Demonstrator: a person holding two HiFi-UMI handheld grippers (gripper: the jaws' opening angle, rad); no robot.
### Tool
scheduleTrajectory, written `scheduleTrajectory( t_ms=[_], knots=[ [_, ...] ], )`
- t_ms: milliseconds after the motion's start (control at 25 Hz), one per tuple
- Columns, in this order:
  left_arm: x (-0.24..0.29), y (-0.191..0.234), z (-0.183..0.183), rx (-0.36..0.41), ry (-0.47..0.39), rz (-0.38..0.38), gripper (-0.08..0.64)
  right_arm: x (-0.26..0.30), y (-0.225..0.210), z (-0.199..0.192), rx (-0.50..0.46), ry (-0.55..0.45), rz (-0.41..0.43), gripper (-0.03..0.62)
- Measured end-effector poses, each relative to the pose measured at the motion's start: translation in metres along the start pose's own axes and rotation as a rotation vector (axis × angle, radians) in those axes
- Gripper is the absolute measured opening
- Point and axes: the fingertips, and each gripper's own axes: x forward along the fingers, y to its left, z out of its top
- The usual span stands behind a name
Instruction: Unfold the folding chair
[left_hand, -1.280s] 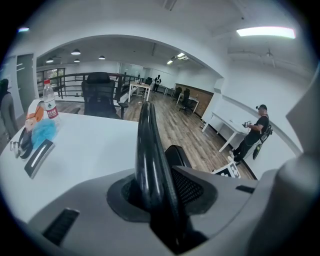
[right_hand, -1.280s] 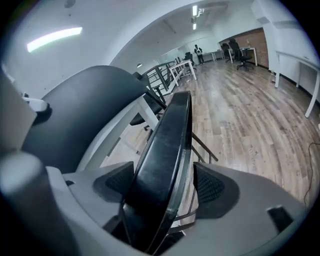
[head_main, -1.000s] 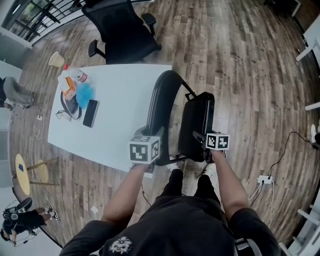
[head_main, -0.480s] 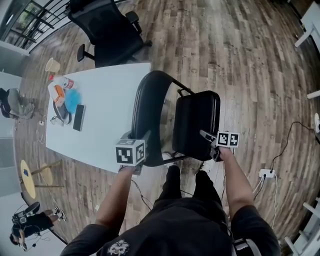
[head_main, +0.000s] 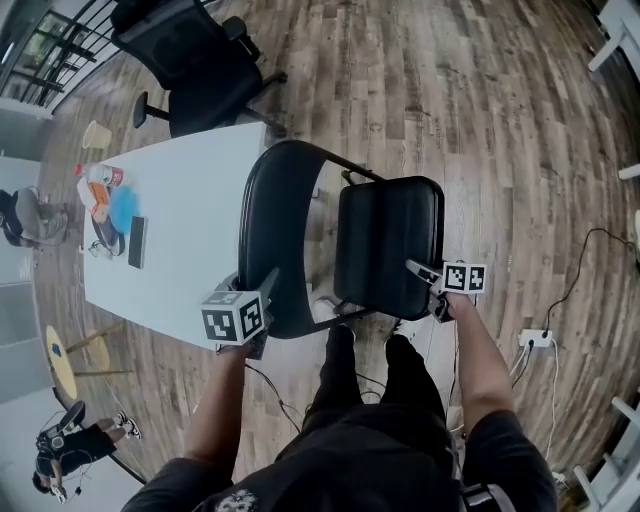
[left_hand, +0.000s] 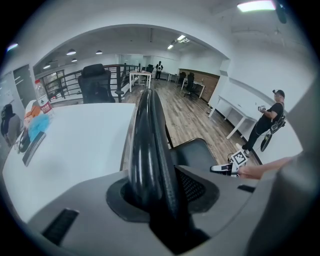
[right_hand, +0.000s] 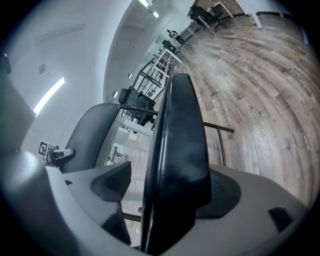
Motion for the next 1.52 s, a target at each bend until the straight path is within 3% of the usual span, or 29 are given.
scheduleTrajectory(
  t_ms=[280, 680, 1040, 1520],
  knots=[
    [0.024, -0.013, -0.008, -0.009, 0.003, -0.001, 0.149, -0.017, -0.057, 0.001, 0.048, -0.030, 0.071, 0.393],
    [0.070, -0.027, -0.025, -0.044, -0.008, -0.036, 0.149, -0.021, -0.157, -0.005, 0.056, -0.012, 0.047, 0.393],
    [0.108, -0.046, -0.046, -0.066, -0.024, -0.079, 0.149, -0.025, -0.240, -0.017, 0.084, -0.002, 0.075, 0.373],
    [0.138, -0.091, -0.049, -0.045, -0.030, -0.077, 0.145, -0.034, -0.311, -0.025, 0.146, 0.021, 0.070, 0.374]
  ],
)
